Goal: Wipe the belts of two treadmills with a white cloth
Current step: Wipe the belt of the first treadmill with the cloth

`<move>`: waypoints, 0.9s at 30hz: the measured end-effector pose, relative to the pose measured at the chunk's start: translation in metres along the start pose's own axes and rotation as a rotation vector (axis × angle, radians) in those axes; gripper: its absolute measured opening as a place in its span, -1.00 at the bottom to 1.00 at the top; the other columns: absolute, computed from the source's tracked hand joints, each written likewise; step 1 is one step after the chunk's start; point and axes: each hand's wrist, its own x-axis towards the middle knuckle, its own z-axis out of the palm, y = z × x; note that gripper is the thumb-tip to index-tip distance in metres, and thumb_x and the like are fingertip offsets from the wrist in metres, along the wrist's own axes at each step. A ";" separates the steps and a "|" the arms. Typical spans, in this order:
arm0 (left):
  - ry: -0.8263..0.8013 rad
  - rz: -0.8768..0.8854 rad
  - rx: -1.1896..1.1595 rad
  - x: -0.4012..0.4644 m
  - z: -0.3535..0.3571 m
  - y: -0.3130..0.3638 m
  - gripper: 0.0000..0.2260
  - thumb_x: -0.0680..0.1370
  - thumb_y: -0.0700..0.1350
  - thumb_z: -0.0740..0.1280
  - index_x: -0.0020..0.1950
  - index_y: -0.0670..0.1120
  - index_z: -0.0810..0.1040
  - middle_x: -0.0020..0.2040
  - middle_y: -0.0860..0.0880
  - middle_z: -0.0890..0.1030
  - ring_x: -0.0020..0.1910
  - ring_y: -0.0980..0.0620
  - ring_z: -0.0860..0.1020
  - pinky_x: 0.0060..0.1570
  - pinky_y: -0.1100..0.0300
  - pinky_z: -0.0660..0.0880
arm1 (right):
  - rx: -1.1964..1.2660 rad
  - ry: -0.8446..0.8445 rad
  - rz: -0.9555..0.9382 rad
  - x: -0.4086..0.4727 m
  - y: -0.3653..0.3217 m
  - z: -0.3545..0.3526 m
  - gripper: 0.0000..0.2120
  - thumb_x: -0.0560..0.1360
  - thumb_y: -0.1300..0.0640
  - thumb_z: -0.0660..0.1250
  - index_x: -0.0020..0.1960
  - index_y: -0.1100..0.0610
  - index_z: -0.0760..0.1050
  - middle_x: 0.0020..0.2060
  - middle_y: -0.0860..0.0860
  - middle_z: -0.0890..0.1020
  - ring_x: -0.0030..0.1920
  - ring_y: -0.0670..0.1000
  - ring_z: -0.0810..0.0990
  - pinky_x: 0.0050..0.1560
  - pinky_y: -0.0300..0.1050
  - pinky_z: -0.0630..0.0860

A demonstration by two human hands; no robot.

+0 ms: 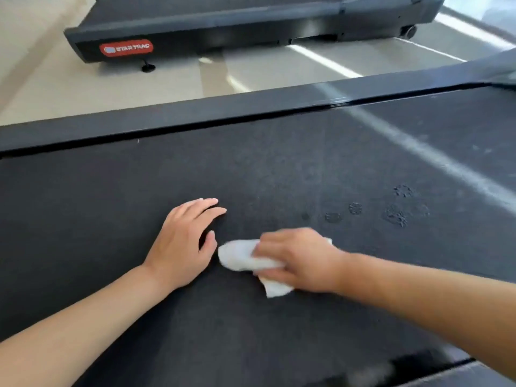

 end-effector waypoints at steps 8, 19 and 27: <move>-0.178 0.035 -0.096 -0.001 -0.010 -0.015 -0.56 0.67 -0.02 0.24 0.58 0.08 0.41 0.63 0.20 0.27 0.65 0.11 0.12 0.61 0.12 0.11 | -0.012 0.077 0.261 0.030 -0.002 0.022 -0.77 0.54 -0.12 0.34 -0.02 0.04 0.43 -0.16 -0.08 0.50 -0.18 0.07 0.52 -0.21 0.05 0.50; -0.107 0.050 -0.051 -0.006 -0.005 -0.016 -0.50 0.63 0.10 0.14 0.57 0.09 0.43 0.62 0.16 0.33 0.64 0.05 0.22 0.61 -0.08 0.19 | -0.095 0.147 0.370 0.008 0.055 -0.011 -0.85 0.57 -0.10 0.35 -0.03 -0.04 0.48 -0.22 -0.14 0.52 -0.12 0.05 0.58 -0.18 -0.07 0.42; -0.096 0.059 -0.036 -0.005 -0.003 -0.016 -0.51 0.63 0.07 0.14 0.55 0.02 0.45 0.60 0.08 0.37 0.61 -0.02 0.29 0.59 -0.09 0.22 | 0.047 -0.127 0.341 0.023 -0.038 0.008 -0.83 0.44 0.02 0.42 -0.07 0.04 0.47 -0.10 -0.02 0.58 -0.03 0.16 0.63 -0.11 0.04 0.54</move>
